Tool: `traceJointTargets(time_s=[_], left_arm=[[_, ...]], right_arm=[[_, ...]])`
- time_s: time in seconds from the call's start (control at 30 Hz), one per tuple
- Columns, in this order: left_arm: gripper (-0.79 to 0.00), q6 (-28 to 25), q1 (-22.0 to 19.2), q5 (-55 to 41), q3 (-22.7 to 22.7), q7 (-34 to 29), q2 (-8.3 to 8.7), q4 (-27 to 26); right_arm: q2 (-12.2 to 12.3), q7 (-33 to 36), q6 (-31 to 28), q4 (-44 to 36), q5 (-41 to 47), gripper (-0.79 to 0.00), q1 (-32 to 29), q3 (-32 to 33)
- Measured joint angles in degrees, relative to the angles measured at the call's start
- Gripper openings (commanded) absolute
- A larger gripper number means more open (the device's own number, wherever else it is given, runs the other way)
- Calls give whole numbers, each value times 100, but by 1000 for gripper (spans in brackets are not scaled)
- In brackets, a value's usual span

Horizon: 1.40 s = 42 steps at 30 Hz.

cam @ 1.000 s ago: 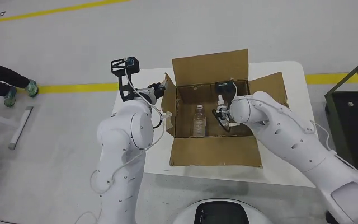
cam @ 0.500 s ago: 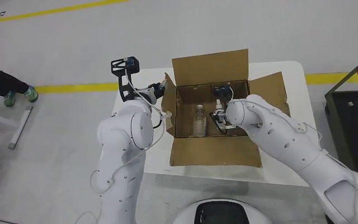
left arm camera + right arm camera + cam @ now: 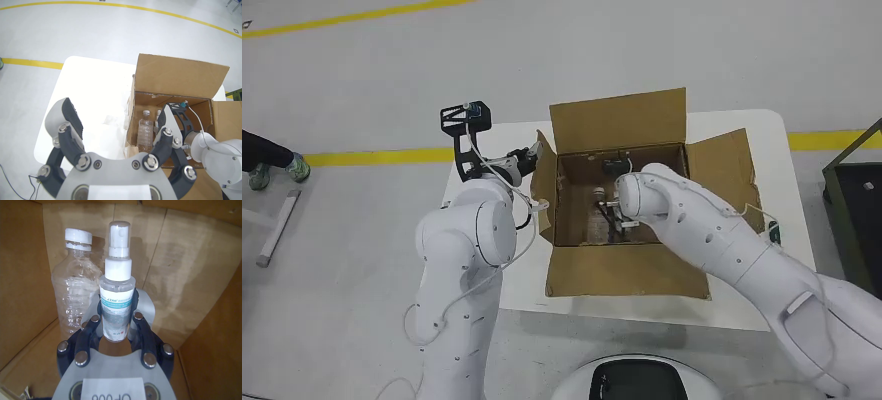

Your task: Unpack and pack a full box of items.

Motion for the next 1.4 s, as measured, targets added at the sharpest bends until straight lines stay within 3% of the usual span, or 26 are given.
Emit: traceJointTargets(time_s=[0.4,0.43,0.47,0.53,0.6,0.73,0.83,1.2,1.4], left_arm=[[0,0,0,0,0,0,0,0],[0,0,0,0,0,0,0,0],[0,0,0,0,0,0,0,0],[0,0,0,0,0,0,0,0],[0,0,0,0,0,0,0,0],[0,0,0,0,0,0,0,0],[0,0,0,0,0,0,0,0],[0,0,0,0,0,0,0,0],[0,0,0,0,0,0,0,0]], right_arm=[[-625,-104,-397,1074,307,-785,398,-357],[-663,-107,-453,1126,341,-754,418,-363],[-699,-111,-512,1175,384,-603,436,-363],[-776,-126,-598,1305,435,-493,478,-373],[-848,-131,-653,1435,452,-560,516,-392],[-962,-151,-747,1685,475,-474,581,-404],[-1022,-163,-840,1843,498,-456,618,-383],[-1099,-277,-1056,2073,495,-428,681,-207],[-962,-464,-1149,1673,418,-437,702,73]])
